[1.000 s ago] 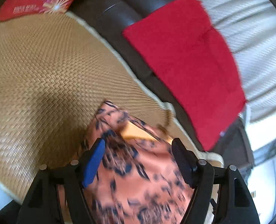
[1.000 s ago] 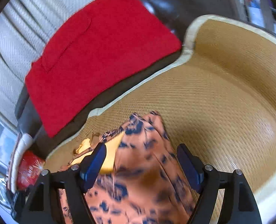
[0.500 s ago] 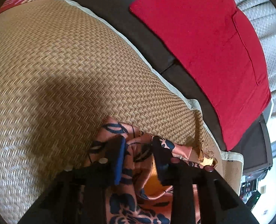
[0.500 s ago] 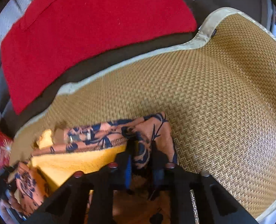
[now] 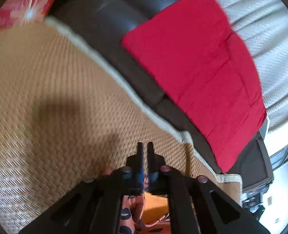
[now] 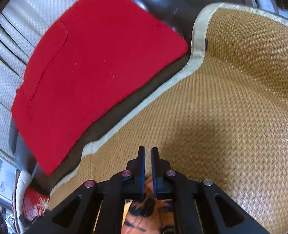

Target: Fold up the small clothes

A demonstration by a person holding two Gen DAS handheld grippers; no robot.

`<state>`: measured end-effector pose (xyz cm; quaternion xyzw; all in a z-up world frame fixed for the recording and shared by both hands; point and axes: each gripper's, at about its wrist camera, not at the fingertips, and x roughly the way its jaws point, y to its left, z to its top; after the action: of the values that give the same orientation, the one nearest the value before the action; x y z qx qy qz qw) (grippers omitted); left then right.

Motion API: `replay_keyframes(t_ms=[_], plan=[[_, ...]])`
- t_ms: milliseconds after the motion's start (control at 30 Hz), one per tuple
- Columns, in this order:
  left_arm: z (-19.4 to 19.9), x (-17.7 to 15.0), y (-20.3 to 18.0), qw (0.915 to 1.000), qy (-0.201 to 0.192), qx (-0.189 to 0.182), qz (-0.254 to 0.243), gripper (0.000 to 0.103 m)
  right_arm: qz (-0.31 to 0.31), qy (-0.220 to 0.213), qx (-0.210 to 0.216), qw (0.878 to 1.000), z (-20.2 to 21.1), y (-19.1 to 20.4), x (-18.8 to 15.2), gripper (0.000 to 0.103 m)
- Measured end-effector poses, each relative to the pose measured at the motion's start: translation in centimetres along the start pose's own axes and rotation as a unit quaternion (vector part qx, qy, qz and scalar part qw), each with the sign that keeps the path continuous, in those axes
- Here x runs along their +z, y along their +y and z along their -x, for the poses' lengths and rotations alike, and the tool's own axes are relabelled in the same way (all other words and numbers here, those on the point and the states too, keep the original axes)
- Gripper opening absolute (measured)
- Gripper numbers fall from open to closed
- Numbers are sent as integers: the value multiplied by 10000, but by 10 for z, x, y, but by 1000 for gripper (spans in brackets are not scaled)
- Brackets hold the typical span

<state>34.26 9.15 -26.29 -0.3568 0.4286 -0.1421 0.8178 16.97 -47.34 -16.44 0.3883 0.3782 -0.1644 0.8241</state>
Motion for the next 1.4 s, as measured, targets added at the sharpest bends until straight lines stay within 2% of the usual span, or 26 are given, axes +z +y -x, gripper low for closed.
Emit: replay_keyframes(t_ms=[33,67,100,167,200,300,433,467,500,533,567,600,633,667,733,800,833,900,933,1000,1067,1133,1200,1267,1300,1400], plan=[[-7,2,3,9996,235,35,160,43,59,66,-15,10000,0,2,-2,10],[-11,2,7,9988,399,59,285,68,130,99,6,9999,1,4,-3,16],[-15,1,8,9981,468,100,400,73,201,117,-26,9997,1,7,-5,26],[-19,-1,7,9970,596,204,447,74,323,208,-170,9991,3,10,-11,79],[-21,-2,5,9964,722,270,351,74,319,187,-130,9992,4,10,-14,82],[-28,-9,-7,9938,864,692,-120,74,605,386,-215,9972,-2,19,-21,82],[-41,-20,-28,9863,835,1151,-833,73,1181,905,-784,9858,-21,31,-45,78],[-43,-22,-31,9840,821,1246,-976,65,1304,1022,-833,9827,-27,33,-49,57],[-46,-24,-34,9813,829,1336,-1114,56,1540,1200,-915,9765,-33,38,-56,42],[-50,-25,-37,9778,867,1448,-1243,37,1717,1299,-1013,9713,-35,41,-61,32],[-53,-26,-39,9742,885,1541,-1392,31,1870,1291,-1106,9675,-34,45,-65,27],[-54,-27,-39,9743,856,1517,-1428,28,2040,1258,-1202,9634,-33,50,-68,23],[-54,-26,-39,9759,837,1452,-1399,19,2141,1248,-1242,9608,-31,54,-70,17],[-56,-25,-41,9778,808,1386,-1347,9,2142,1202,-1221,9616,-28,56,-70,15],[-43,-17,-34,9847,619,1103,-1195,0,1983,1046,-1079,9686,-23,53,-61,12],[-25,-8,-32,9925,374,656,-961,0,1708,860,-886,9776,-14,51,-52,11],[-16,-3,-32,9952,201,455,-848,0,1563,700,-771,9822,-7,50,-47,7],[-4,6,-32,9964,-153,340,-768,0,1301,335,-680,9886,3,48,-36,7],[0,9,-30,9965,-284,334,-715,0,1027,181,-481,9934,6,43,-29,7],[3,14,-21,9974,-401,345,-496,0,532,70,-205,9983,4,31,-19,7],[-5,16,-18,9982,-230,338,-430,0,632,97,-295,9975,-4,32,-21,7],[-21,16,-22,9981,156,310,-514,0,674,124,-360,9970,-8,36,-25,8],[-38,15,-28,9959,530,488,-551,17,506,181,-278,9982,-11,31,-23,11],[-50,12,-32,9931,832,581,-582,68,230,310,-215,9990,-18,16,-20,12],[-55,10,-33,9919,943,622,-584,73,91,376,-156,9991,-20,10,-19,13],[-61,6,-39,9900,1072,641,-661,73,-140,439,-162,9988,-20,1,-21,22]])
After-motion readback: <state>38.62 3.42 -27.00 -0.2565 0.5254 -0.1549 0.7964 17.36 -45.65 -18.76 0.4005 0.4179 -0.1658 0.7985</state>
